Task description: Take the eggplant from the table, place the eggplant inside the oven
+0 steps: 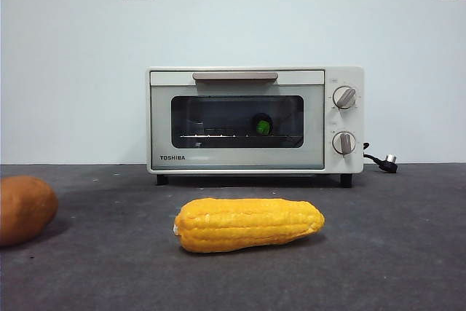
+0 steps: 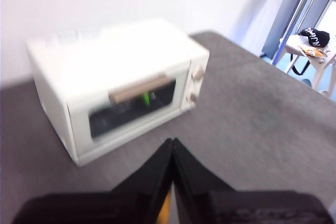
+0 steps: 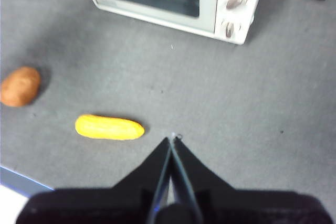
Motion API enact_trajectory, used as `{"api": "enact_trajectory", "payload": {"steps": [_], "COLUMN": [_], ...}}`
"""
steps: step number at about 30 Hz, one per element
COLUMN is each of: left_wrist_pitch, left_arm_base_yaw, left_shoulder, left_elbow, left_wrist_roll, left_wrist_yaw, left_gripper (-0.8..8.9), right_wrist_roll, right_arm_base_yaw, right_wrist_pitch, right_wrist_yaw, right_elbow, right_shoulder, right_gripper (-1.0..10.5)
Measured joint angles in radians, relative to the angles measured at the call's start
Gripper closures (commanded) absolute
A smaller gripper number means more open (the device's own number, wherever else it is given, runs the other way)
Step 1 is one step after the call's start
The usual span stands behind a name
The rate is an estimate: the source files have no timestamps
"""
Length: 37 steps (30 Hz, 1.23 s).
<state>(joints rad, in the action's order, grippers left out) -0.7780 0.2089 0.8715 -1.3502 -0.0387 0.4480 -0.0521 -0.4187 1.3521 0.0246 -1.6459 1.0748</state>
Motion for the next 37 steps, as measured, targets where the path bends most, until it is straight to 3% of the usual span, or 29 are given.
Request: {"api": "enact_trajectory", "payload": {"steps": [4, 8, 18, 27, 37], "left_wrist_pitch": [0.095, 0.212, 0.573, 0.597, 0.603], "left_arm_base_yaw": [-0.010, -0.043, -0.148, -0.244, -0.273], "left_shoulder": [-0.066, -0.159, -0.404, -0.584, -0.776], "left_elbow": [0.003, 0.071, 0.523, 0.804, 1.061], "left_wrist_roll": [-0.079, -0.105, -0.118, -0.118, -0.116], "left_wrist_yaw": [0.000, 0.002, 0.004, -0.001, -0.061], "left_gripper": [8.17, 8.17, 8.18, 8.18, 8.17], "right_wrist_roll": [0.000, 0.000, 0.000, 0.000, 0.000], "right_arm_base_yaw": [0.000, 0.000, 0.000, 0.000, 0.000], "right_wrist_pitch": [0.000, 0.000, 0.000, -0.073, -0.160], "right_wrist_yaw": [-0.003, -0.003, -0.003, -0.003, -0.003], "right_elbow": [0.000, 0.000, 0.000, 0.000, 0.000], "right_shoulder": [0.060, 0.120, 0.249, 0.286, 0.286], "right_gripper": [9.5, 9.5, 9.5, 9.5, 9.5]}}
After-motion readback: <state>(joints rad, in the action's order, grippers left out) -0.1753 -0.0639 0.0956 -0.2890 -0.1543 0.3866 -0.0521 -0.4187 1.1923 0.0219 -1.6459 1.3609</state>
